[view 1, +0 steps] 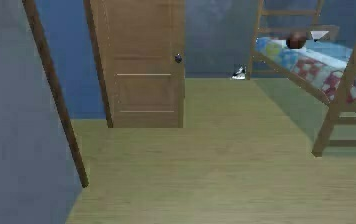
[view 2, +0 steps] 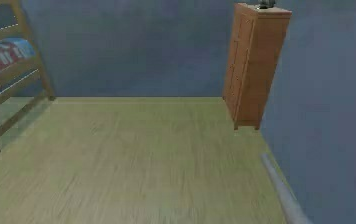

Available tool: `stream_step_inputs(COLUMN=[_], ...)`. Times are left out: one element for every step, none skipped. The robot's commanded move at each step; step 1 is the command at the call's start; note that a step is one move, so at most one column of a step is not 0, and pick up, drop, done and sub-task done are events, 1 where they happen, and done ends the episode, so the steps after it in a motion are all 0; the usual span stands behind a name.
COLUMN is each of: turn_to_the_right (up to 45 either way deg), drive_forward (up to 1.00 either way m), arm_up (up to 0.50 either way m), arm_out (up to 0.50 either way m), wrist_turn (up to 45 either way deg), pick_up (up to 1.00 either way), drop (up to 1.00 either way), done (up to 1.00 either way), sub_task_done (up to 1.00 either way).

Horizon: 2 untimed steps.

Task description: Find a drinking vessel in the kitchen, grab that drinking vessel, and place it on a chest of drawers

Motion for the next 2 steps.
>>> stream_step_inputs(turn_to_the_right=[-45.0, -45.0], drive_forward=[0.0, 0.0], arm_up=[0.0, 0.0], arm_out=[0.0, 0.0], wrist_turn=[0.0, 0.0], pick_up=[0.0, 0.0], drop=[0.0, 0.0], done=[0.0, 0.0], sub_task_done=[0.0, 0.0])
